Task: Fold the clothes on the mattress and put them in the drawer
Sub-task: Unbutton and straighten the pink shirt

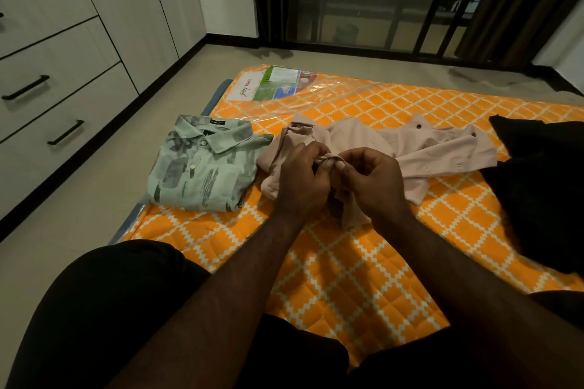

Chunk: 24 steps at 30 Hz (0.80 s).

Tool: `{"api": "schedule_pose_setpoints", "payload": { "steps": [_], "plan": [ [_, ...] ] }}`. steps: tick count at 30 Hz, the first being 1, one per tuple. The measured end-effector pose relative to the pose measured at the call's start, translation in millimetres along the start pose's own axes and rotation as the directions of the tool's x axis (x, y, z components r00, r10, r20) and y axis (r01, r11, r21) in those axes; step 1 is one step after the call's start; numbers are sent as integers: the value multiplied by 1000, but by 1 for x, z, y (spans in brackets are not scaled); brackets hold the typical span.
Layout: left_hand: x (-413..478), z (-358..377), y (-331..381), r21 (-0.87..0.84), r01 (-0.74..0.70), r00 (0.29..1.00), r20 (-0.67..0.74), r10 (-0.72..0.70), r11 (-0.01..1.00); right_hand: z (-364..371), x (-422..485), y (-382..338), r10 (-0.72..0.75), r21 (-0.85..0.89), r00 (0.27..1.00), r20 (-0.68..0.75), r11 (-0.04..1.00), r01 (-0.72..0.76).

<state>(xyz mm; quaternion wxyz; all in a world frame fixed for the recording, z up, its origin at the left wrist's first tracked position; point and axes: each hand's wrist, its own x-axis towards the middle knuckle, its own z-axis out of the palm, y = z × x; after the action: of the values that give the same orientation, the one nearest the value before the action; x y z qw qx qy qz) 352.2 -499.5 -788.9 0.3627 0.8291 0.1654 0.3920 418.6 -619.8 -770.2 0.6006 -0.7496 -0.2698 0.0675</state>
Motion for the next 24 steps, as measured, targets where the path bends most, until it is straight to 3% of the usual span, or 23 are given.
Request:
{"api": "schedule_pose_setpoints", "payload": {
  "steps": [6,11,15,21,24],
  "plan": [
    [-3,-2,1,41,-19,1000,2,19,999,5,-2,4,-63,-82,998,6,995,63],
    [-2,-4,-2,42,-85,996,43,83,996,-1,6,2,142,174,987,72,973,-153],
    [0,-5,-6,41,-112,992,58,110,993,-11,11,-1,175,205,962,212,954,-219],
    [8,-13,-12,-123,-11,992,125,26,992,-19,20,-2,234,184,913,335,934,-307],
    [9,-12,-15,-263,150,980,166,-108,953,-13,19,0,165,-22,967,196,986,-164]
  ]
}}
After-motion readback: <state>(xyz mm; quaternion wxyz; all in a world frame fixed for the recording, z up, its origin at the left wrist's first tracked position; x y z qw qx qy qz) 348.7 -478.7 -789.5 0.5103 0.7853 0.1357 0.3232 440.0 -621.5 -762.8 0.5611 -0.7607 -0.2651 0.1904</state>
